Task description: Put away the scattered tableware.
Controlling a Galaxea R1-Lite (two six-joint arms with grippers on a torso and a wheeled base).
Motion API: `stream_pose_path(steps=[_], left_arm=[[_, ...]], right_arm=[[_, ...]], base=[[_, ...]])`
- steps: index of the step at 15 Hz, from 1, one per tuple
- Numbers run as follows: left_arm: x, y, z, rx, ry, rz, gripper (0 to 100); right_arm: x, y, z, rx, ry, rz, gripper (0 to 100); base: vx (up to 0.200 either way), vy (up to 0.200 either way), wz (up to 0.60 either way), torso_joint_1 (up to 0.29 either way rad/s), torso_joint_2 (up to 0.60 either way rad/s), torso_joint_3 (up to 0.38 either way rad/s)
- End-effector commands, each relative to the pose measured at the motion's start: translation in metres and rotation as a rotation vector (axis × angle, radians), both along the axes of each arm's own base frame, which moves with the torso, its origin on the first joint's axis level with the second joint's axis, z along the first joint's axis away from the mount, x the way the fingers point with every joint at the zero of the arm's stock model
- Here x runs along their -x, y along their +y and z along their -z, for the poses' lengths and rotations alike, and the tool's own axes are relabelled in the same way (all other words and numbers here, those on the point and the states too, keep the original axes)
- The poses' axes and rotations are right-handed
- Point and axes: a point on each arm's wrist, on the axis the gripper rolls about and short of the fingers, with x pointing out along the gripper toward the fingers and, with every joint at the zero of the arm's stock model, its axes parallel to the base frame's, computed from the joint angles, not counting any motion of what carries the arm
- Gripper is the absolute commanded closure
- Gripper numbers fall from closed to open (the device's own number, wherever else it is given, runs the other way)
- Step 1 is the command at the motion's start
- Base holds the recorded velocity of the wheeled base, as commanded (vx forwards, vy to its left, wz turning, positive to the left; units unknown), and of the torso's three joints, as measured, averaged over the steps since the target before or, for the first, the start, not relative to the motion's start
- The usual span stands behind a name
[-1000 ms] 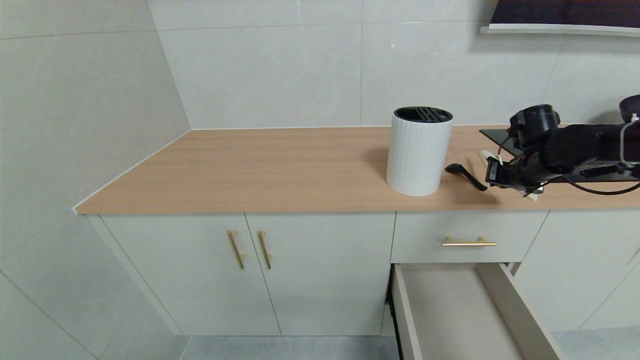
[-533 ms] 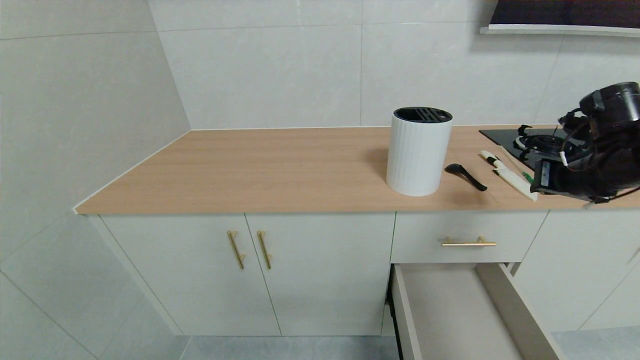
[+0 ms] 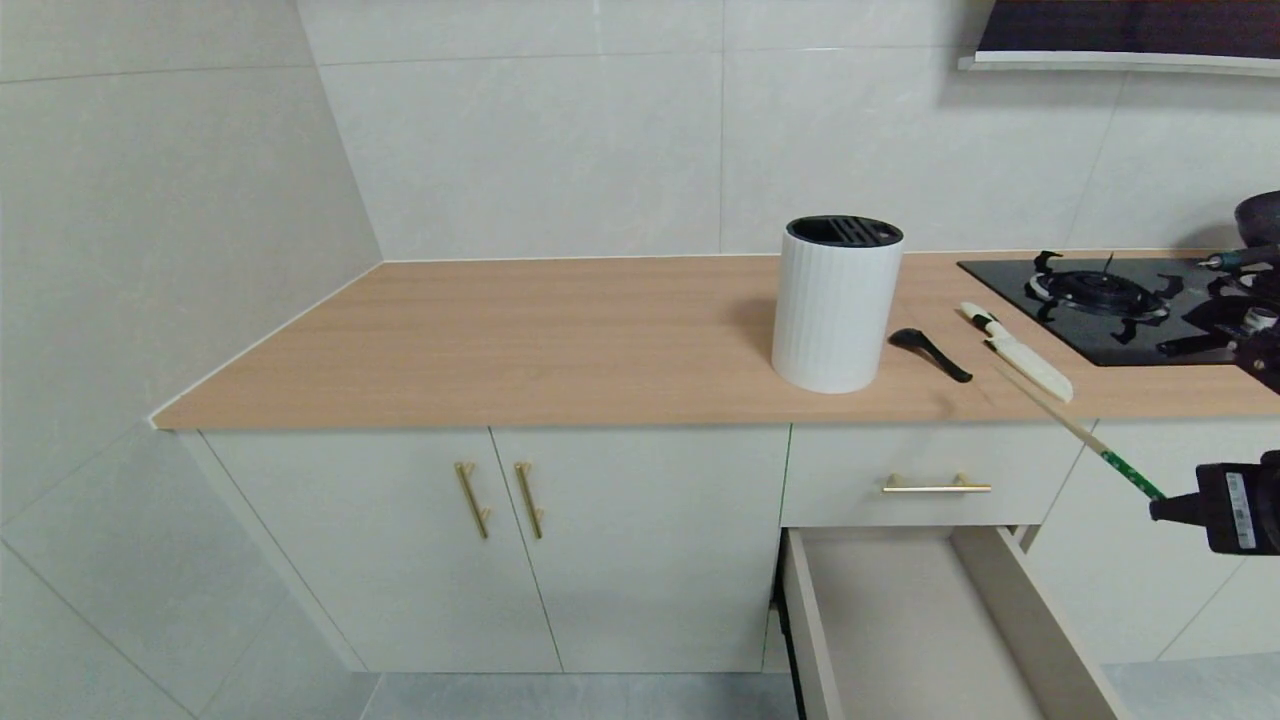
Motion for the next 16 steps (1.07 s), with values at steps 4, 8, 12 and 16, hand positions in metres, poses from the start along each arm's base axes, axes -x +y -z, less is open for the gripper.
stream_pose_path(steps=[4,8,12,16], left_arm=[[0.000,0.000,0.000,0.000,0.000,-0.001,0],[0.000,0.000,0.000,0.000,-0.002,-0.001,0],[0.000,0.000,0.000,0.000,0.000,-0.001,0],[0.000,0.000,0.000,0.000,0.001,-0.001,0]], right_arm=[[0.018,0.013,0.013,0.011,0.031,-0.096,100],[0.015,0.019,0.023,0.022,0.077,-0.126,100],[0.006,0.022,0.035,0.034,0.141,-0.132,100],[-0.004,0.025,0.050,0.045,0.212,-0.132,100]], base=[[0.000,0.000,0.00,-0.054,0.14,0.093],[0.000,0.000,0.00,-0.174,0.46,0.290],[0.000,0.000,0.00,-0.162,0.48,0.316],[0.000,0.000,0.00,-0.137,0.47,0.326]])
